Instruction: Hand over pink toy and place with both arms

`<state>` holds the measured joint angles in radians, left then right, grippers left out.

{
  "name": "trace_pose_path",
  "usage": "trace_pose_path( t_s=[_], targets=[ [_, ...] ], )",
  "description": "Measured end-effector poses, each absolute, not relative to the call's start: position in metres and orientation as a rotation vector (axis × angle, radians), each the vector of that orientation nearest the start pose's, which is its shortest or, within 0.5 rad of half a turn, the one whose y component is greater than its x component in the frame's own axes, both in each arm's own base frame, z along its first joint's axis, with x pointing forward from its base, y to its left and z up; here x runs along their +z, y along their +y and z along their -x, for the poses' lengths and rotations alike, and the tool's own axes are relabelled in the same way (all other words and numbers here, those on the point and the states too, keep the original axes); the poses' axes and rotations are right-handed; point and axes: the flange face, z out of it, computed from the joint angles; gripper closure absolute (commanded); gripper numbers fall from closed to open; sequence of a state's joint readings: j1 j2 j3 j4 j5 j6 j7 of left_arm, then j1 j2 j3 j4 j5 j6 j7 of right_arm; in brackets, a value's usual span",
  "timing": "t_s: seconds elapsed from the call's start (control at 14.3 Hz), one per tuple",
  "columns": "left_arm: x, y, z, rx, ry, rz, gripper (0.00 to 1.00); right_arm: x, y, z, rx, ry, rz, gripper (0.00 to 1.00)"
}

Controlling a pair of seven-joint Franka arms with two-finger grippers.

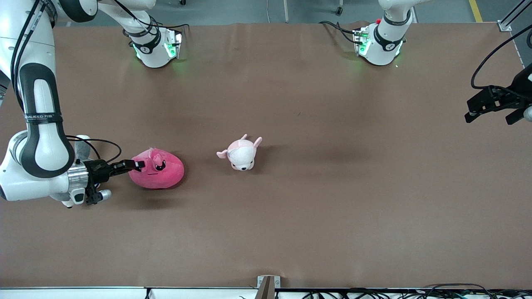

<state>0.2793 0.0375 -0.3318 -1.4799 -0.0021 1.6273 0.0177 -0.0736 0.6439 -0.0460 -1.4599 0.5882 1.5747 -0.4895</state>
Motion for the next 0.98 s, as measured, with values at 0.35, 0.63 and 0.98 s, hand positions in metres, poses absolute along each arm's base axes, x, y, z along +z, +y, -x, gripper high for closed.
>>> trace_pose_path(
  t_s=[0.35,0.63,0.98],
  targets=[
    [0.653,-0.026,-0.572,-0.175,0.108,3.151,0.00,0.330,-0.027,-0.683,0.293,-0.275,2.461,0.00],
    [0.652,-0.026,-0.572,-0.173,0.107,3.152,0.00,0.377,-0.037,-0.688,0.215,-0.261,2.498,0.00],
    [0.651,-0.024,-0.572,-0.171,0.103,3.152,0.00,0.458,-0.042,-0.672,0.176,-0.187,2.639,0.00]
  ],
)
